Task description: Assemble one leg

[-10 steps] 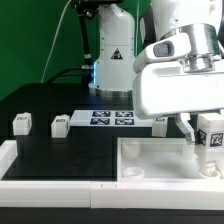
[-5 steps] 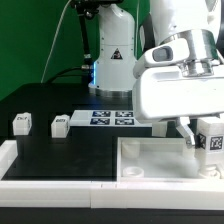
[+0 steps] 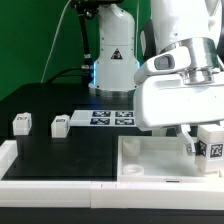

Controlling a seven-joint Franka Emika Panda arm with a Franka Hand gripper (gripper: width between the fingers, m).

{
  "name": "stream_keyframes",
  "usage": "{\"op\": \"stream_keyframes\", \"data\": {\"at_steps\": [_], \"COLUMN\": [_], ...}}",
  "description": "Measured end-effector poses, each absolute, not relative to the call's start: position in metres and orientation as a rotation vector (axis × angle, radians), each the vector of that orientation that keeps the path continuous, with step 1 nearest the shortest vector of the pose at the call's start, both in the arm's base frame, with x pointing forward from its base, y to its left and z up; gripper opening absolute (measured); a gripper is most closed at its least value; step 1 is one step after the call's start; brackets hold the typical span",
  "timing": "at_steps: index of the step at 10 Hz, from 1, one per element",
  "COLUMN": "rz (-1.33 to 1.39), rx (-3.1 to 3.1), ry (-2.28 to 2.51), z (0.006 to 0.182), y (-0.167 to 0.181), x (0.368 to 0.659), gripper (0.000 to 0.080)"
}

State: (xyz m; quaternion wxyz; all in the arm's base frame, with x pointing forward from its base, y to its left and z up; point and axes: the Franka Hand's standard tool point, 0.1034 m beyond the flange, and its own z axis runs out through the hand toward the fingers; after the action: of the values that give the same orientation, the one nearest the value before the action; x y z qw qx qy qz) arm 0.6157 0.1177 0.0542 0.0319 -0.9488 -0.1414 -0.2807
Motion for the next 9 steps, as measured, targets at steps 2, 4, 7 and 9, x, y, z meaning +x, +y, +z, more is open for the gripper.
{"op": "stream_keyframes", "data": {"at_steps": [2, 4, 7, 9], "rz": [-0.868, -0.868, -0.868, -0.868], "rx": [-2.921, -2.921, -2.921, -2.921], "ry": [-0.430, -0.430, -0.430, -0.430], "z": [0.0545, 0.0544, 0.0544, 0.0544], "y": [0.1185, 0.1179, 0.1179, 0.1179], "x": [0.6155, 0.6157, 0.6157, 0.6157], "gripper": [0.0289, 0.0311, 0.0627, 0.0646]}}
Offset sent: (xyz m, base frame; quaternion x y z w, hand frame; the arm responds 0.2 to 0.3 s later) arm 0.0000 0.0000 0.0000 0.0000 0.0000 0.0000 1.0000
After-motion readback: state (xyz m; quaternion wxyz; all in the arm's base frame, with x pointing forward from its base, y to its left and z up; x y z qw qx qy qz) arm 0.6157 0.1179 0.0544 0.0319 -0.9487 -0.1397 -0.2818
